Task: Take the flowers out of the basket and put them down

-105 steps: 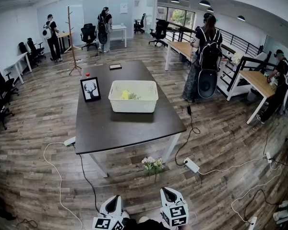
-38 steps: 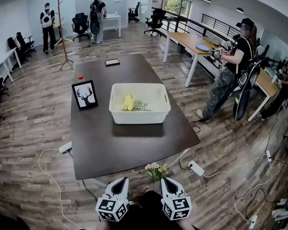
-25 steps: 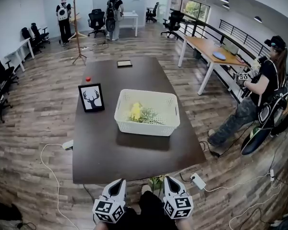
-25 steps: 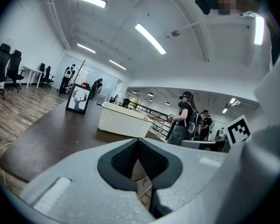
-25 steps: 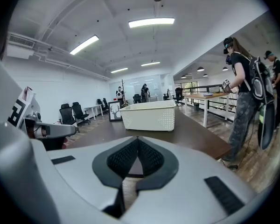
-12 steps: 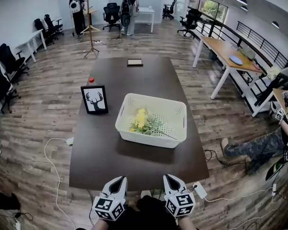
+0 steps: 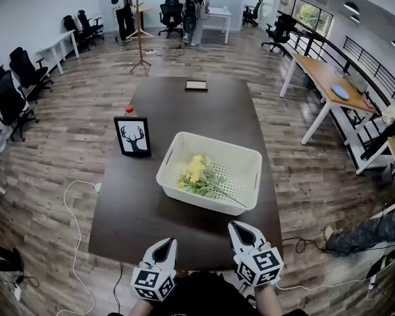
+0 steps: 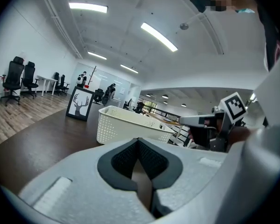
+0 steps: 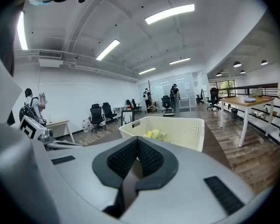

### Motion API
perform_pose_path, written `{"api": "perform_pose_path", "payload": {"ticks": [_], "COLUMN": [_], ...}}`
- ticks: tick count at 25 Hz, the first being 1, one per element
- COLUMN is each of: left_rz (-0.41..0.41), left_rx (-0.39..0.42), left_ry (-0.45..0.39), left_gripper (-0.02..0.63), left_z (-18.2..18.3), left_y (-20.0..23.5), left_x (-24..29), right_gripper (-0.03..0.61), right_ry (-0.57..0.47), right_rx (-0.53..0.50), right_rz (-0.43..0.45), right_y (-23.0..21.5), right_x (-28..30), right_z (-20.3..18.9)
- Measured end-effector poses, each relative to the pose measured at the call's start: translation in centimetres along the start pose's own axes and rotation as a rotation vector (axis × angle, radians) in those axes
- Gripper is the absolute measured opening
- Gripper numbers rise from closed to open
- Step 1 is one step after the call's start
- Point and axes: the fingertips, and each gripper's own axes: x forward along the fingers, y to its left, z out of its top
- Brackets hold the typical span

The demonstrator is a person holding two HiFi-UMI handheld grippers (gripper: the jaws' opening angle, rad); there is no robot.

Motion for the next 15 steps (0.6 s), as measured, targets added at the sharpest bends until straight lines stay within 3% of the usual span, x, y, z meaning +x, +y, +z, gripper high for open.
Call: {"api": "perform_pose_path", "payload": {"ticks": [6,13,15], "left_rz": [0.065,0.115,0.125], "left_rx": [-0.027,-0.034,-0.034], "left_ry": [-0.014,-0.031,-0.025], "left_gripper": [0.008,0.008,0.008], "left_z": [0.1,1.0,1.0], "left_y": [0.4,1.5,2.0], "left_x": [0.7,0.9,1.1], "right_gripper": [0.008,0.099,0.153], "right_ry": [0.020,0.061,0.106], "right_rx": [-0.002,-0.104,-0.129], "right_rz": [0.059,0.122,0.151], "right_y": [-3.4,-5.3,-5.3], "right_x": [3.1,7.1,8.4], "right_z": [3.2,6.6,6.6]}}
